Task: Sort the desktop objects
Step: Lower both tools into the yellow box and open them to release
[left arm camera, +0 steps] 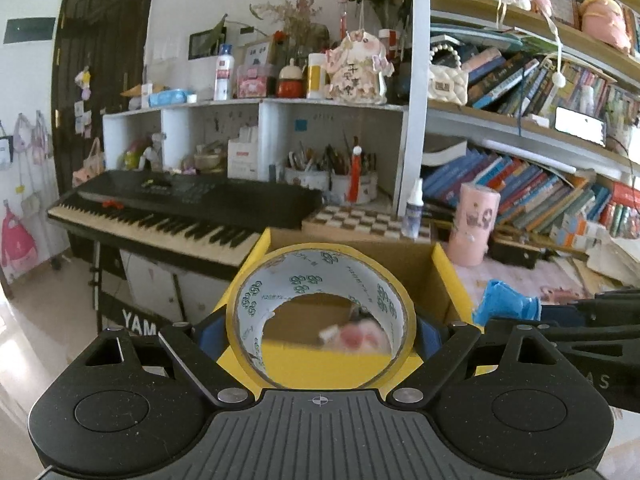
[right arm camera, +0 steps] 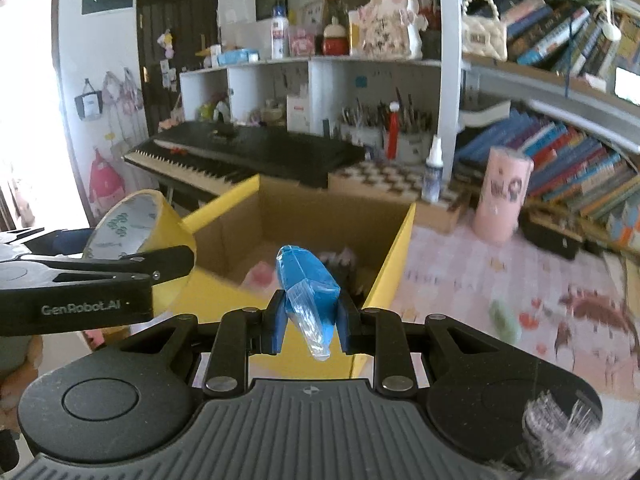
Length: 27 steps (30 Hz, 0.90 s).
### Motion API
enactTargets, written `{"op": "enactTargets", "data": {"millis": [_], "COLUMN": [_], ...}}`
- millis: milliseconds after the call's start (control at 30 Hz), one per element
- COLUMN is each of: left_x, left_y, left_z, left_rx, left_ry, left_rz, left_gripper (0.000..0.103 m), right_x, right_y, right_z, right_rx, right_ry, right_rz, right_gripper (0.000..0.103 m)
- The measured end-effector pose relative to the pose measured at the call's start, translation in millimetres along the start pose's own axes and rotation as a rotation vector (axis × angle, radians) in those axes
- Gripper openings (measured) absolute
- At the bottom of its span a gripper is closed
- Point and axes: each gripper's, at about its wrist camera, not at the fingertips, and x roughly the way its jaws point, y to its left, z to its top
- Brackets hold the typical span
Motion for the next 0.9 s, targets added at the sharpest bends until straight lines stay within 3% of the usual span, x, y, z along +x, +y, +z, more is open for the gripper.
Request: {"op": "enactTargets", "data": {"millis": [233,400,900], "left_x": [44.3,75.1,128.1], "left_y": [-11.3,-21.9,-36.6], "left_z": [10.4,6.5,-6.9], "left_rx": [-0.011,0.050,0.104], "left_ry": [0.034,0.085,0.246], "left_rz": [0.038,0.071,0.074], "left_gripper": [0.089,0.089,0.090], "right_x": [29.2,50.5,104.4], "right_y": [-28.2,-40.3,-63.6], "right_z": [18.4,23.9,30.2], "right_rx": [-0.034,-0.062,-0.113], "right_ry": [-0.003,0.001,0.062], "right_rz": [0.024,0.034,0.072], "right_gripper": [0.023,0.023,0.023]}}
